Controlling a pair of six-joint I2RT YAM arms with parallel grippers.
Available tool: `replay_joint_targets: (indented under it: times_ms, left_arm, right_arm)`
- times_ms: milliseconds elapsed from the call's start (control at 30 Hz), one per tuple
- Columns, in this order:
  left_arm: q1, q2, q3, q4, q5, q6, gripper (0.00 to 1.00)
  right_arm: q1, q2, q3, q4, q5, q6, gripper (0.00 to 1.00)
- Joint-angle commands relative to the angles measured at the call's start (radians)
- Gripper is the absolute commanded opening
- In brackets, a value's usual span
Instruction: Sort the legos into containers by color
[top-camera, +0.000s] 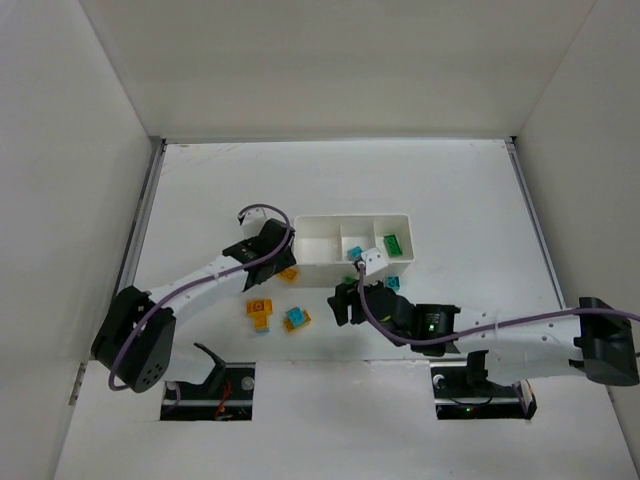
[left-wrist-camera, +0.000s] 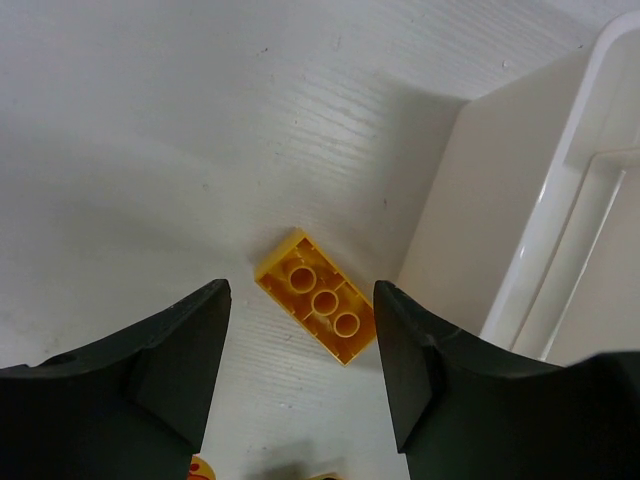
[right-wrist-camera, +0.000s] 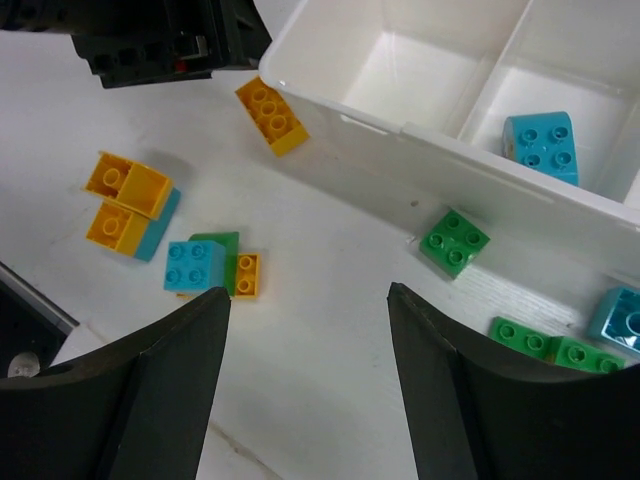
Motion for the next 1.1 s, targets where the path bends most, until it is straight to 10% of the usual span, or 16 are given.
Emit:
replay_joint_targets:
  times_ms: [0,533,1067]
  left_arm:
    - [0.013,0.028,0.046,-0.006,0.037,-0.043,0.57]
    - [0.046,0.148,-0.012,0.11,0.039,-0.175,0.46]
    - [0.043,0.127,-0.118,0.164,0.063,-0.178,0.39]
  right_arm:
    - [-0.004,-0.051,-0.036,0.045,0.029,0.004,0.71]
    - [-0.101,-0.223,-0.212,0.031,0.043,0.081,0.73]
    - [-0.154,0.181,-0.042,0.077,0.126,0.203,0.76]
